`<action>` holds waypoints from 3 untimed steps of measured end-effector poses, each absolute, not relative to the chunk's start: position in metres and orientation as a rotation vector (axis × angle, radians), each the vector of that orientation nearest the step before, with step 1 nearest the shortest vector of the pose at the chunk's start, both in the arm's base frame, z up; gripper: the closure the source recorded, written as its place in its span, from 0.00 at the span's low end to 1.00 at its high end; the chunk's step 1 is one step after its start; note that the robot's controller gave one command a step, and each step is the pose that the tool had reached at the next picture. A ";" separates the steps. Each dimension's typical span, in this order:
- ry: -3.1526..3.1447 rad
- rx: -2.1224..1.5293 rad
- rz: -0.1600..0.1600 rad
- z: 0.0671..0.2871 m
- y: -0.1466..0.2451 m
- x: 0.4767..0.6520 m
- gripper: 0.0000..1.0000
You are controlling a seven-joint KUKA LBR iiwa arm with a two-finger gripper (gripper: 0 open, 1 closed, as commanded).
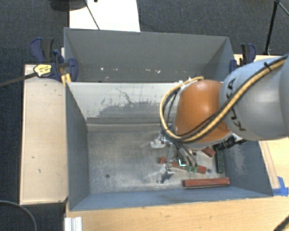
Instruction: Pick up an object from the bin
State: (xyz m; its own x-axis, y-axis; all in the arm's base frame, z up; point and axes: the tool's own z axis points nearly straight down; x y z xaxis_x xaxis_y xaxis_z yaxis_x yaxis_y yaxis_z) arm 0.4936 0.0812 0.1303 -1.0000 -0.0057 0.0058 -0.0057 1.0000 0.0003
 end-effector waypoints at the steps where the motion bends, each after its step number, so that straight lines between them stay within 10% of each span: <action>1: -3.143 0.005 -0.002 0.134 0.081 0.496 0.00; 3: -3.134 -0.058 0.002 0.108 0.069 0.497 0.00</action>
Offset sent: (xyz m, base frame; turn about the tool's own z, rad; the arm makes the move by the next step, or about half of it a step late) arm 0.0237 -0.0414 -0.0603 0.0588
